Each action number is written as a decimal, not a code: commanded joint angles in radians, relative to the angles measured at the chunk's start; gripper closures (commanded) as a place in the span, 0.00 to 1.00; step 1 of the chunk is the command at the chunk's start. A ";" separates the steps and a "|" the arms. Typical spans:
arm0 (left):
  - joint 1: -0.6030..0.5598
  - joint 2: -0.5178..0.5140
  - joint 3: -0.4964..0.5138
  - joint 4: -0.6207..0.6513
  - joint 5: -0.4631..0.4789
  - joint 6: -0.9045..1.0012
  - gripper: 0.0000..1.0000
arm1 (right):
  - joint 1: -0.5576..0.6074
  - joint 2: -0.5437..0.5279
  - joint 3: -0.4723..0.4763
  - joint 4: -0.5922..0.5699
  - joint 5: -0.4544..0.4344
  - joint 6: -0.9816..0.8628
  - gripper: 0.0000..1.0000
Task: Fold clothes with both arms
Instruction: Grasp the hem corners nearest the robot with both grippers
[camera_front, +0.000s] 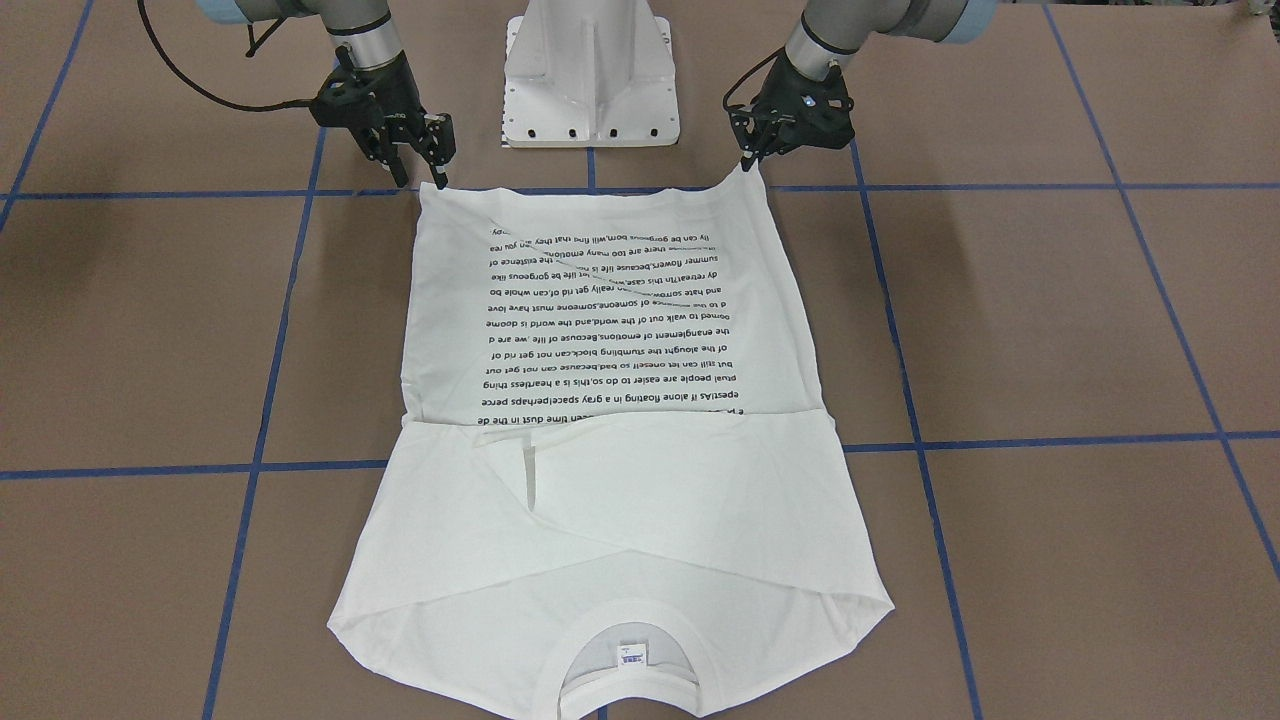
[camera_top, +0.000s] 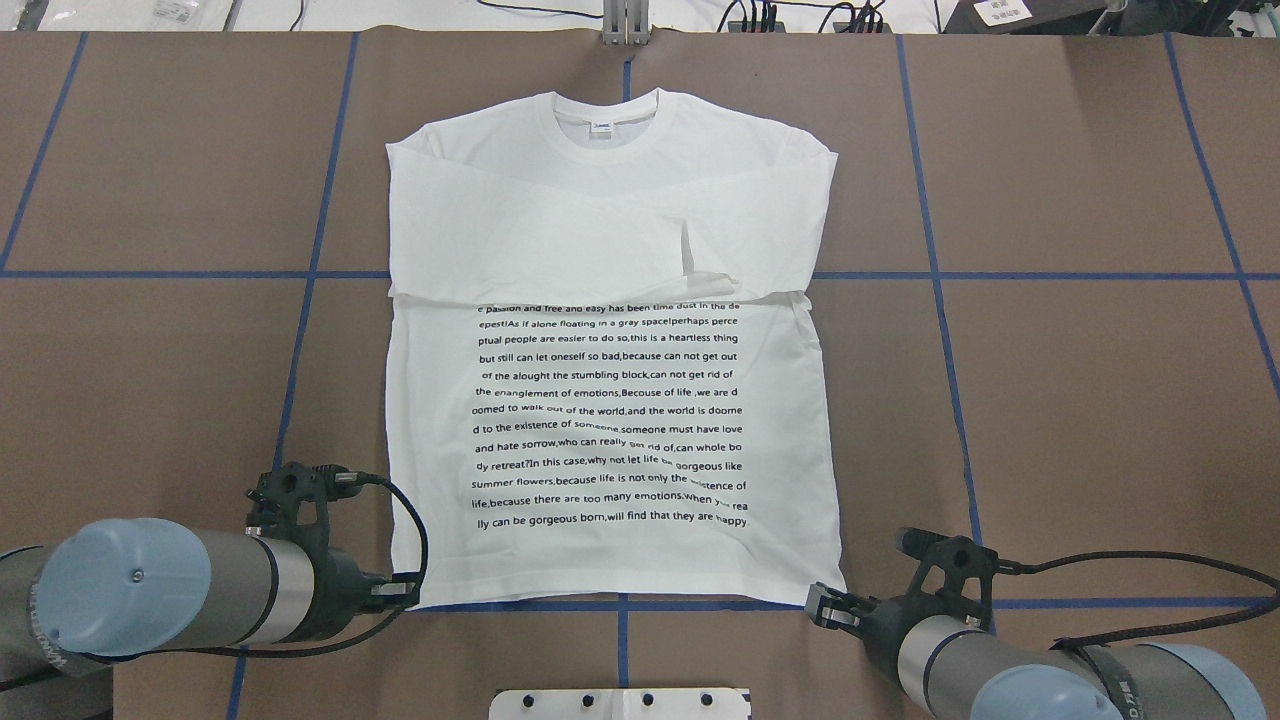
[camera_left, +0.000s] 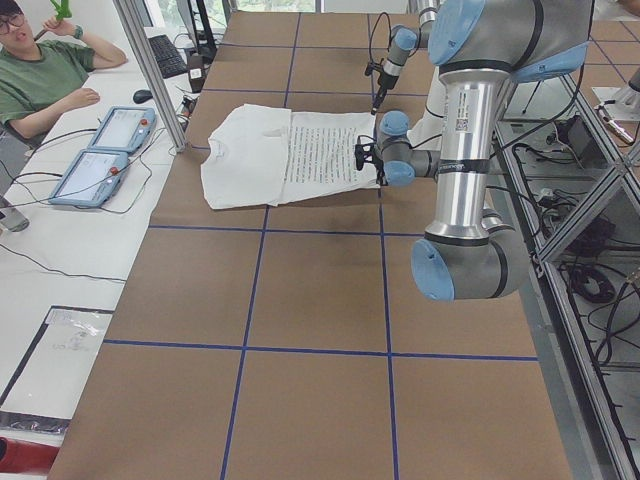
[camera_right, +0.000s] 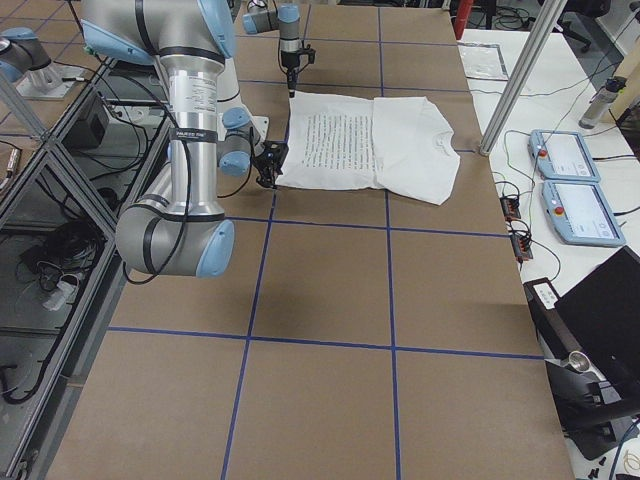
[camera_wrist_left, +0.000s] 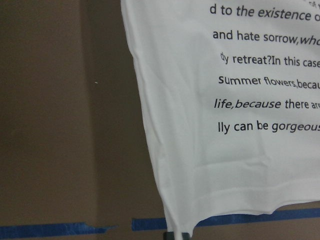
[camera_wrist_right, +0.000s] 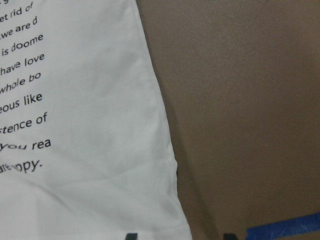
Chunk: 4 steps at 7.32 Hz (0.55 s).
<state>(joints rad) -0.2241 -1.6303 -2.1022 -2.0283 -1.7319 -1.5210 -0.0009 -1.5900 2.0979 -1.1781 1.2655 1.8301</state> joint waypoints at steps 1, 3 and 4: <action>0.000 0.001 -0.005 0.000 0.000 -0.005 1.00 | -0.001 0.008 -0.004 0.000 -0.001 0.000 0.50; -0.001 0.000 -0.007 0.000 0.000 -0.005 1.00 | 0.001 0.013 -0.006 -0.002 -0.003 -0.002 0.56; -0.001 0.001 -0.010 0.000 0.000 -0.005 1.00 | 0.001 0.015 -0.006 -0.002 -0.006 -0.003 0.60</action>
<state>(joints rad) -0.2248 -1.6297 -2.1095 -2.0280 -1.7319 -1.5262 -0.0007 -1.5787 2.0930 -1.1791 1.2619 1.8284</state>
